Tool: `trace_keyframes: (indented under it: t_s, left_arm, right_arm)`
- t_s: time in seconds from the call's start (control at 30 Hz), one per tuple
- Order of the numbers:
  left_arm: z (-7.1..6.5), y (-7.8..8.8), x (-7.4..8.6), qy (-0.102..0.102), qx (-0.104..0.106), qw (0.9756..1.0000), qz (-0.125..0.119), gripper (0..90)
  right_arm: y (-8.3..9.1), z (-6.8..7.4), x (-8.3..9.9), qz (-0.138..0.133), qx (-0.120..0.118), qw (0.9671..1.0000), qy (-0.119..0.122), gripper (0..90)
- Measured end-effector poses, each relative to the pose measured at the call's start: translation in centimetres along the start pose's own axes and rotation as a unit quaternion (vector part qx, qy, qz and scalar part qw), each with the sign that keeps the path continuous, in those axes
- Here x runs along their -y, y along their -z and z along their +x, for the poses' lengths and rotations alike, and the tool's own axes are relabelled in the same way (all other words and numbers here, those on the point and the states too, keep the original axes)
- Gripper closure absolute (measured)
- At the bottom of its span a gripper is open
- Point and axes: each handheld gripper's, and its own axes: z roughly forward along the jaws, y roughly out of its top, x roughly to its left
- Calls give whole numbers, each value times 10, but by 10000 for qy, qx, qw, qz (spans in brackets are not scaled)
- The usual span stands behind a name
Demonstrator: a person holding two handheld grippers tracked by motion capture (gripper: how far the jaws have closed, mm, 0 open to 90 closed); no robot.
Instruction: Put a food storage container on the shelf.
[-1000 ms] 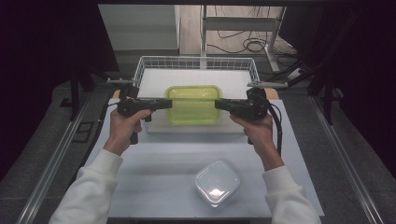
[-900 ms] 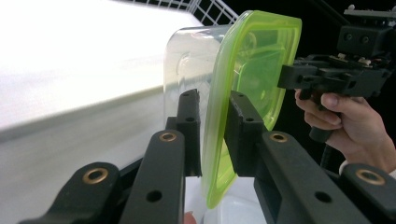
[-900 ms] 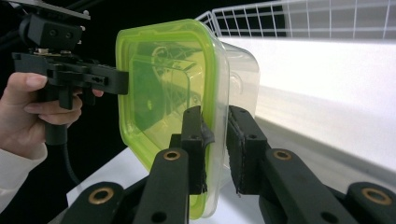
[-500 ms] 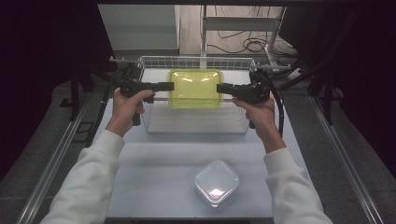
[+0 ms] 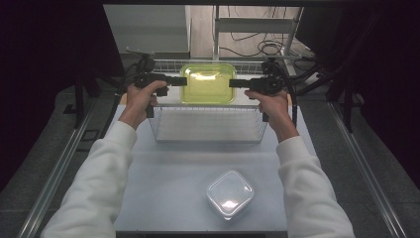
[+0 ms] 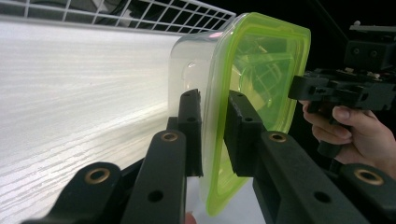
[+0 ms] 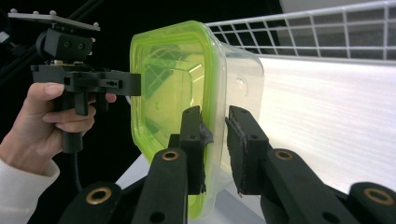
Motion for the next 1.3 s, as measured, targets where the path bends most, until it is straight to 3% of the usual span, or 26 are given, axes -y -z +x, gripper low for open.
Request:
trace_keyframes:
  t_s: [0.17,0.3,0.37,0.4,0.43,0.47,0.57,0.6,0.67,0.8,1.03,1.07,1.17,1.2,1.3]
  left_arm:
    - [6,-9,-1,132,-60,9998,127,782]
    - [12,-13,-3,318,89,9994,56,765]
    - [18,-17,-6,567,152,9983,41,760]
    - [18,-17,-6,567,152,9983,41,758]
    - [22,-20,-8,814,170,9965,42,758]
    - [24,-21,-9,896,169,9958,42,757]
    - [28,-24,-11,1017,159,9947,56,748]
    - [30,-26,-11,1060,163,9942,52,744]
    - [36,-28,-12,1164,216,9930,43,737]
    - [38,-29,-13,1180,240,9927,25,726]
    - [38,-29,-12,1042,235,9943,0,715]
    - [37,-30,-12,924,135,9956,-55,687]
    - [37,-29,-11,826,12,9965,-142,586]
    - [36,-27,-13,740,-77,9969,-255,531]
    - [33,-22,-15,580,-203,9973,-412,413]
  right_arm:
    - [-5,-9,-1,76,76,9997,-196,760]
    - [-11,-17,-1,140,217,9990,-370,765]
    - [-14,-22,-1,143,250,9981,-543,762]
    - [-15,-24,-1,139,260,9977,-617,758]
    - [-16,-25,-2,144,294,9971,-689,751]
    - [-18,-26,-2,132,326,9965,-759,745]
    - [-21,-29,-2,117,373,9945,-970,732]
    - [-25,-33,-3,88,398,9924,-1162,716]
    - [-28,-36,-3,37,412,9905,-1315,713]
    - [-32,-40,-5,-53,431,9878,-1498,712]
    - [-32,-40,-4,-81,417,9883,-1467,708]
    - [-32,-40,-4,-99,428,9889,-1422,702]
    - [-32,-39,-3,-120,451,9895,-1367,686]
    - [-33,-37,-3,-148,552,9913,-1183,596]
    - [-30,-29,-4,-303,773,9926,-891,481]
